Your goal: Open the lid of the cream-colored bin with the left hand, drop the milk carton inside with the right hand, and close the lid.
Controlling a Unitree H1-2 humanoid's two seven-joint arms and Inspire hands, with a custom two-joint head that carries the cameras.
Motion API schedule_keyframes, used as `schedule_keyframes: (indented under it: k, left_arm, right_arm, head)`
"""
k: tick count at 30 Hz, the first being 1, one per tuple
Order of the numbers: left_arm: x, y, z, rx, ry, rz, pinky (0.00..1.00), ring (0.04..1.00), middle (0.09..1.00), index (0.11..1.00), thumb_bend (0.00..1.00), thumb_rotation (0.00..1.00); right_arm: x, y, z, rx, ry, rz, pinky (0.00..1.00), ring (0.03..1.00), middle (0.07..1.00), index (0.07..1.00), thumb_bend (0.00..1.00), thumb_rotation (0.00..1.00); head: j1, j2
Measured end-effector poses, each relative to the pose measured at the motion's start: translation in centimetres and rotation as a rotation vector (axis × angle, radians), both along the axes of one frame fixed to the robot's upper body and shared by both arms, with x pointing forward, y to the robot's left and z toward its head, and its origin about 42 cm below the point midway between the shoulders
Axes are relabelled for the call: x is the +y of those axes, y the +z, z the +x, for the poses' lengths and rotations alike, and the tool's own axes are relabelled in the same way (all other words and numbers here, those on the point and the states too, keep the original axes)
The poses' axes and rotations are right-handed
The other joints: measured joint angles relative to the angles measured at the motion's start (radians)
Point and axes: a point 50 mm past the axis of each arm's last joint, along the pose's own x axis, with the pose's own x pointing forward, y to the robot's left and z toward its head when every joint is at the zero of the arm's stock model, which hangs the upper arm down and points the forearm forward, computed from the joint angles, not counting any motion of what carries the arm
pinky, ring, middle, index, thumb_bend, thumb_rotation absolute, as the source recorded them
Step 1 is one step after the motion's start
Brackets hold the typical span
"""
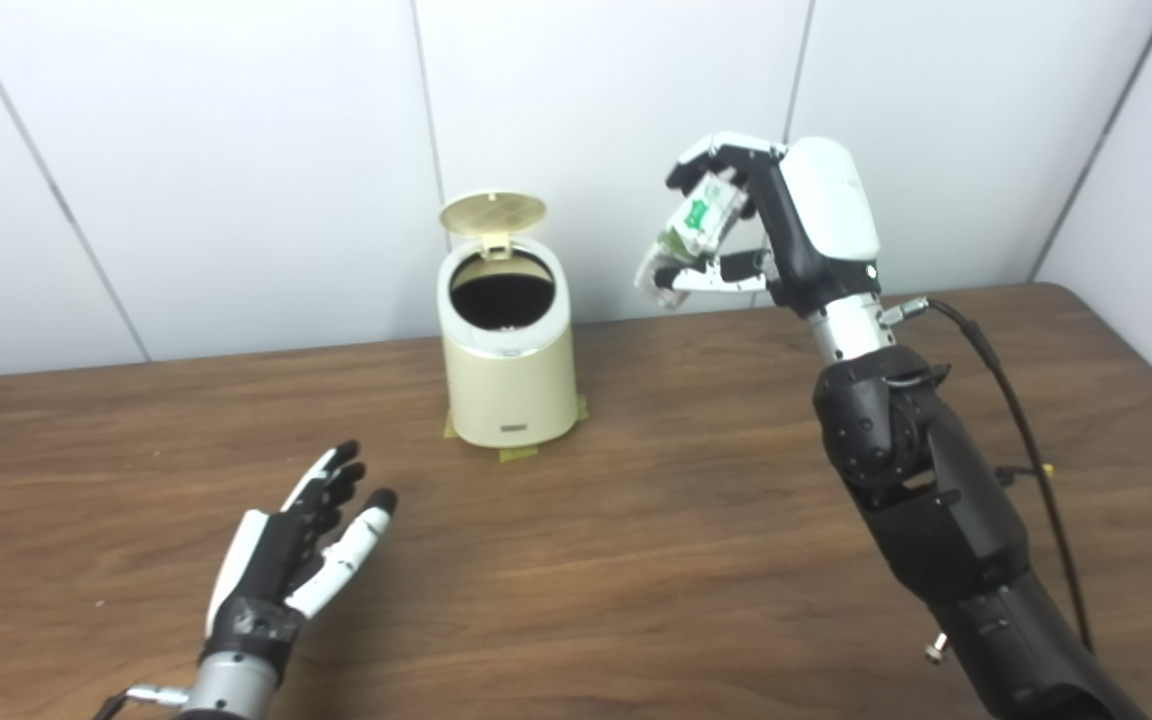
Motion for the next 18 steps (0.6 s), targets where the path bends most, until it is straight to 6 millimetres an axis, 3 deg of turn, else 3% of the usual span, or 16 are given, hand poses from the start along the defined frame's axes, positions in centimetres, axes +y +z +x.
schedule_keyframes:
  k: [6,18]
  left_arm:
    - [0.1,-0.5,-0.6,0.005,0.024,-0.022,0.97,0.961,0.953,0.984,0.58,0.56]
    - [-0.6,-1.0,-1.2,0.007,0.057,-0.034,0.96,0.97,0.964,0.97,0.55,0.66]
  right_arm:
    - [2.9,-0.2,0.4,-0.001,0.053,0.025,0.3,0.382,0.504,0.526,0.49,0.0]
    - [6.8,0.2,2.0,0.046,0.124,0.044,0.29,0.368,0.492,0.562,0.49,0.0]
  head:
    - [0.032,-0.008]
    - [0.066,0.005]
